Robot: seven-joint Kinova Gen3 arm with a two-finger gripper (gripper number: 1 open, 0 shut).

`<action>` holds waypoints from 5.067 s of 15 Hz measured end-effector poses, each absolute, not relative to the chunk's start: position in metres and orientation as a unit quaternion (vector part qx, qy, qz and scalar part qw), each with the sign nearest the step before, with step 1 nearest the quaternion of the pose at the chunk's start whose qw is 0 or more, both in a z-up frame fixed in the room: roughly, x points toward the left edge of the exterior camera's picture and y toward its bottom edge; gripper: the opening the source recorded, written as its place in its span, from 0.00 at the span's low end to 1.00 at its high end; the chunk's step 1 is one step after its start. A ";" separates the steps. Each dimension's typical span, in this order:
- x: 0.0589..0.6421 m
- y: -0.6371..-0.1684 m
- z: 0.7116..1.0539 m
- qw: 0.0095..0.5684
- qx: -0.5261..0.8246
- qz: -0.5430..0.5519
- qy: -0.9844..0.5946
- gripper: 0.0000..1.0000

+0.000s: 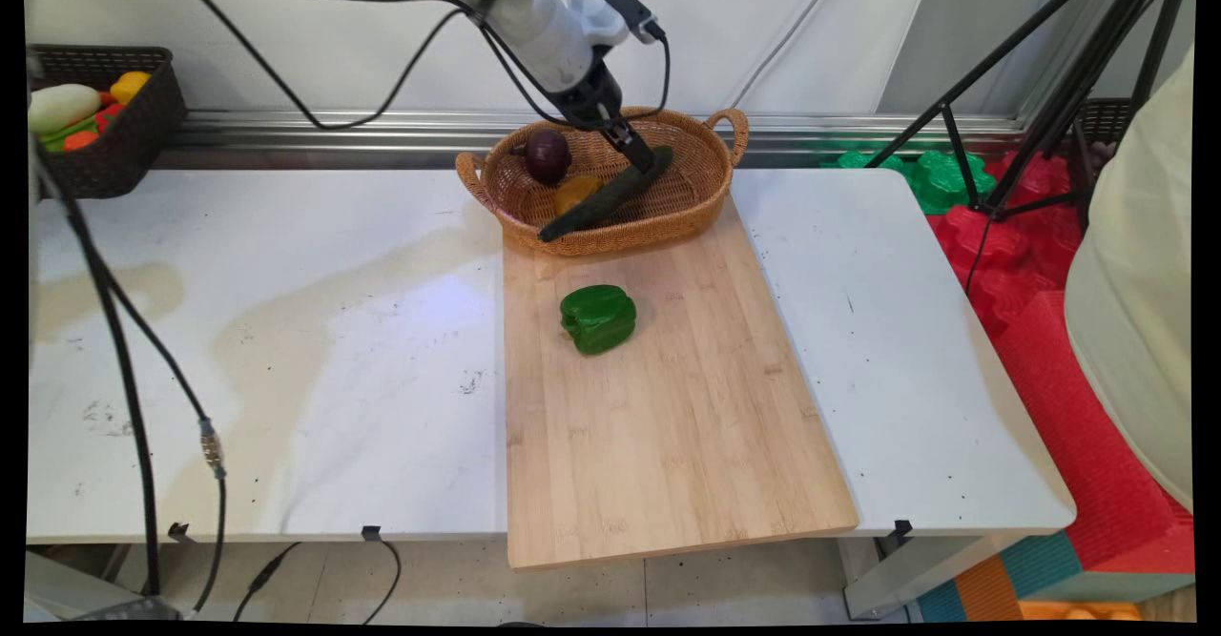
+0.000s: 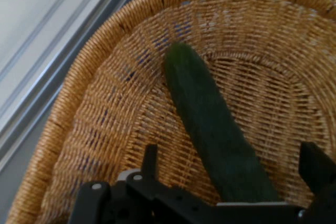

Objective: Pick up the cucumber from the vegetable basket, then place the picked object on the cutting board

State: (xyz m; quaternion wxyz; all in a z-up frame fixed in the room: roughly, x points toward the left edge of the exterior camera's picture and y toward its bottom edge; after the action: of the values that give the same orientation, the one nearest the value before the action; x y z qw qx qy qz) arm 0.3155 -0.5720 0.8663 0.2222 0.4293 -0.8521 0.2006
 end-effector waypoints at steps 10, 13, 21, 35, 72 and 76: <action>0.297 -0.599 0.823 0.196 0.473 0.180 -0.840 1.00; 0.294 -0.599 0.817 0.194 0.482 0.178 -0.836 0.00; 0.284 -0.582 0.839 0.210 0.486 0.205 -0.823 0.00; 0.261 -0.434 0.939 0.254 0.389 0.217 -0.859 0.00; 0.165 -0.320 0.816 0.284 0.305 0.106 -0.903 0.00; 0.162 -0.321 0.802 0.283 0.296 0.105 -0.906 0.00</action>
State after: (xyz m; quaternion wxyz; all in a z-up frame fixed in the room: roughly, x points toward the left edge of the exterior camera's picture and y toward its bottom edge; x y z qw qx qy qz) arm 0.1616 -0.3210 0.8024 0.2830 0.2955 -0.9064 0.1051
